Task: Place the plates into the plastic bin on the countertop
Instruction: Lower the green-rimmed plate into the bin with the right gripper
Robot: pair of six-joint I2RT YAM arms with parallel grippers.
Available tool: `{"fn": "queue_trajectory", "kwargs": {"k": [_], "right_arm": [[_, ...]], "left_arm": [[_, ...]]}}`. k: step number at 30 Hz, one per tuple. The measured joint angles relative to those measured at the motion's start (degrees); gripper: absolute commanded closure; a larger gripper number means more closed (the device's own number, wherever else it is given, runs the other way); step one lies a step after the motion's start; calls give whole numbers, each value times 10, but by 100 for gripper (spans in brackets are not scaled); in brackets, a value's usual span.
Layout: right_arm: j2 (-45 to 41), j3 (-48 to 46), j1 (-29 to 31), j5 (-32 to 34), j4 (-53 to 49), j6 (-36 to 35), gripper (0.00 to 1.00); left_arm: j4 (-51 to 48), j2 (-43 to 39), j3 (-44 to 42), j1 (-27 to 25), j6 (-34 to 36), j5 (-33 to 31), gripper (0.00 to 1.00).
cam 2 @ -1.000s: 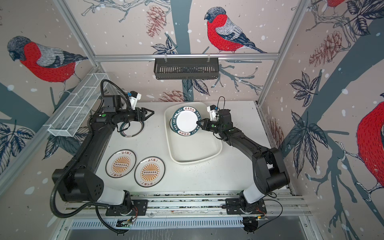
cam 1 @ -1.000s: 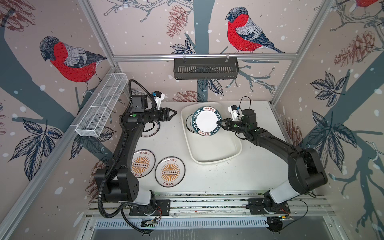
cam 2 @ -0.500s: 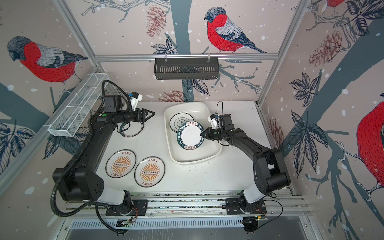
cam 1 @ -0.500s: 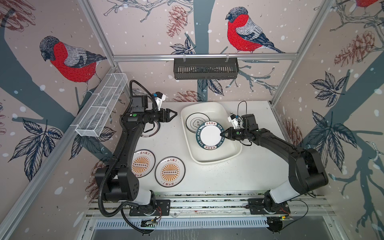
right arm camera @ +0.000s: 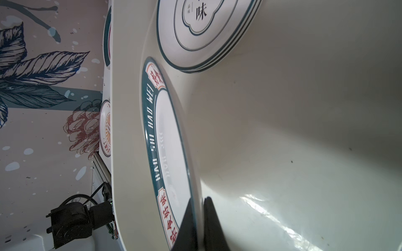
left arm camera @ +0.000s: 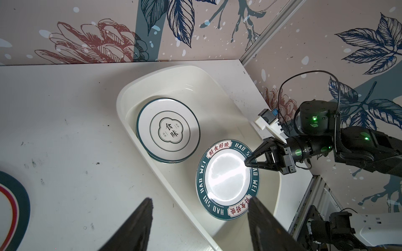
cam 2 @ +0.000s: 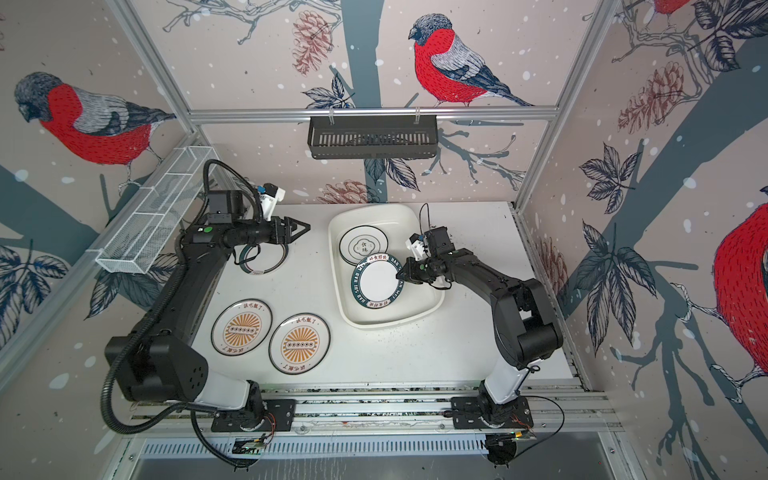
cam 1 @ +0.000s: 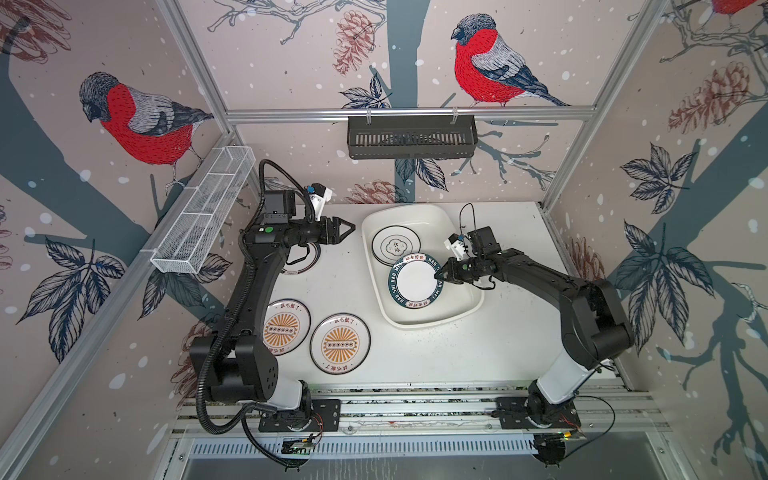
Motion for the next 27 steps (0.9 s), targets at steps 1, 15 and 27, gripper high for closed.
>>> {"fn": "queue_trajectory", "kwargs": {"k": [1, 15, 27], "right_arm": [[4, 3, 1, 0, -5, 0, 93], [47, 49, 11, 11, -64, -17, 92], [72, 74, 23, 29, -99, -25, 91]], "left_arm": [[1, -2, 0, 0, 0, 0, 31], [0, 2, 2, 0, 0, 4, 31], [-1, 12, 7, 0, 6, 11, 30]]}}
